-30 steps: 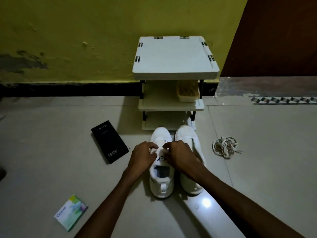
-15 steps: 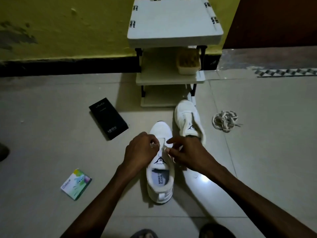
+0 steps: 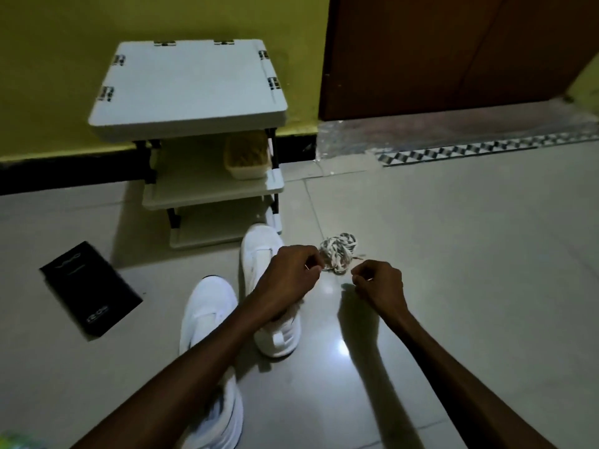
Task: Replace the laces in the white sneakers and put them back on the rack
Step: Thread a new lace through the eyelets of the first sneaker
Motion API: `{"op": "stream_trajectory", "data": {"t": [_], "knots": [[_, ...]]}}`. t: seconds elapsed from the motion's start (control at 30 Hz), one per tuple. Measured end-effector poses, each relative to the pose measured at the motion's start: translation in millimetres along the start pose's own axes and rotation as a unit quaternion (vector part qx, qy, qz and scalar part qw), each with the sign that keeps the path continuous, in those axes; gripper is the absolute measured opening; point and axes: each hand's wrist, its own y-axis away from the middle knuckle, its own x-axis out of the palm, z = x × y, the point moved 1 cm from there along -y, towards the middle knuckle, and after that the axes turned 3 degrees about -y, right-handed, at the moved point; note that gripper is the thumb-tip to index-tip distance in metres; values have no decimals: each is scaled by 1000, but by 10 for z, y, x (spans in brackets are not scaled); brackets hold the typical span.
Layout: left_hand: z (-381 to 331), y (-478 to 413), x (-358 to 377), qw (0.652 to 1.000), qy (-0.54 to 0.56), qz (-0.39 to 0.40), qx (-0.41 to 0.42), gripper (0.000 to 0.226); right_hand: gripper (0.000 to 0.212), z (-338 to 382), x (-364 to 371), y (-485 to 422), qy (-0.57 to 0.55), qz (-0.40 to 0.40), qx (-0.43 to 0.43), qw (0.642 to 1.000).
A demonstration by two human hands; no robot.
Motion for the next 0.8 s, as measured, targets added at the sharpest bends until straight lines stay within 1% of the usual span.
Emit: {"op": "stream_trajectory", "data": {"t": [0.1,0.2,0.23,0.3,0.33,0.37,0.43,0.47,0.53,0.6,0.7,0.8], "knots": [[-67,-304,216,999,-30,25,-6,10,14,-205,-103,-182,29,-33,7,999],[-79,-575,385,998,-57,35,2,13,21,-282,-141,-397,37,-51,-14,998],[-83,-653,440,997,-63,33,2,14,24,-299,-147,-475,39,-49,-27,998],[-73,-736,506,997,-72,25,-6,15,30,-335,-124,-601,48,-20,-56,997],[-70,-775,540,997,-74,21,-8,15,28,-360,-117,-661,50,-3,-68,996],[-63,-790,553,997,-74,17,-10,15,21,-366,-108,-698,53,9,-79,995],[-43,-806,556,998,-62,8,-18,15,8,-384,-106,-742,58,14,-94,994],[-27,-807,544,998,-50,3,-23,15,8,-384,-118,-747,55,9,-93,994],[8,-807,497,999,-27,-11,-32,14,9,-327,-160,-725,34,-9,-79,996],[5,-790,432,1000,7,-17,-21,12,9,-183,-241,-676,-1,-24,-75,997],[-132,-704,301,998,50,-15,17,16,10,184,-446,-535,-77,-8,-86,993],[-304,-628,196,994,75,-51,52,14,9,499,-659,-380,-124,10,-111,986]]}}
